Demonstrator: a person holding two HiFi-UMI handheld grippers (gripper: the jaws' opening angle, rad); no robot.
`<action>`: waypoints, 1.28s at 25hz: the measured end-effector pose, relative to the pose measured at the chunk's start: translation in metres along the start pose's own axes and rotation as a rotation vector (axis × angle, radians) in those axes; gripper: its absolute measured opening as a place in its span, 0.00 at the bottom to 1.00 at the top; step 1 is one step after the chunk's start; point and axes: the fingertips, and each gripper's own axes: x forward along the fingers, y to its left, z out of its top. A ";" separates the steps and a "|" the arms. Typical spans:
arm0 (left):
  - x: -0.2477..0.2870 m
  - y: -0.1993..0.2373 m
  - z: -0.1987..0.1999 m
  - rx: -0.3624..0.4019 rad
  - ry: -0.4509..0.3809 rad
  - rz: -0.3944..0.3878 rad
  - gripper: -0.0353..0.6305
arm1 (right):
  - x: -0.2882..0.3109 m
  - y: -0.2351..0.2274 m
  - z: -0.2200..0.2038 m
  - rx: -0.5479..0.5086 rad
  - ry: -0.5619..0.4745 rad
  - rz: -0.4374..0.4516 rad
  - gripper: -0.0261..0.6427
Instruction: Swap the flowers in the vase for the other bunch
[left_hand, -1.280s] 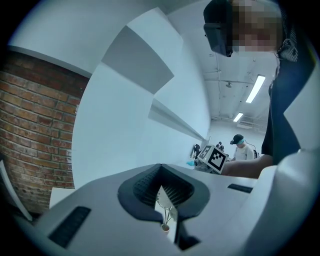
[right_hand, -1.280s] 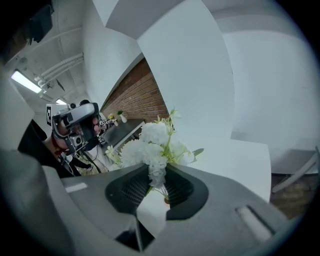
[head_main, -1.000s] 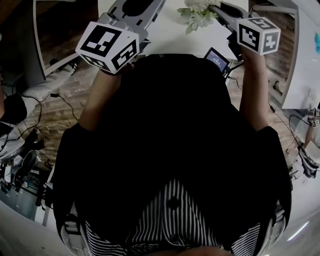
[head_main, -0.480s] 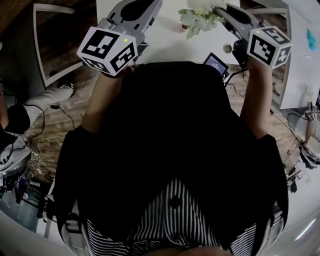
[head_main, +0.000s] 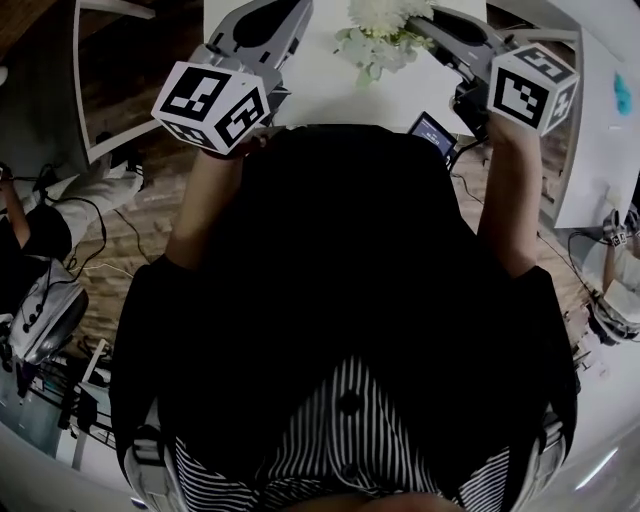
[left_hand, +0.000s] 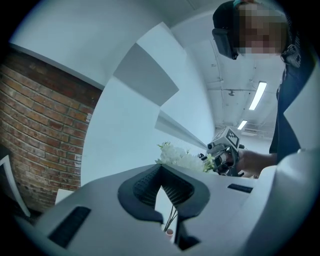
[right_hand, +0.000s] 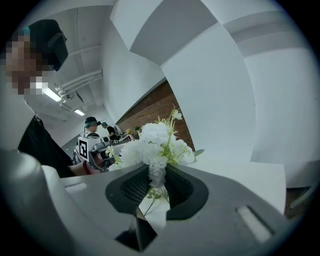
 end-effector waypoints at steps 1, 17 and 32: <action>0.003 -0.001 0.000 -0.003 0.000 0.009 0.06 | 0.003 -0.004 -0.003 0.007 0.012 0.014 0.15; -0.027 -0.015 0.011 -0.030 -0.007 0.236 0.06 | 0.035 -0.036 -0.042 0.119 0.179 0.185 0.15; -0.078 0.018 -0.035 -0.087 0.046 0.422 0.06 | 0.147 -0.163 -0.117 0.431 0.335 0.131 0.21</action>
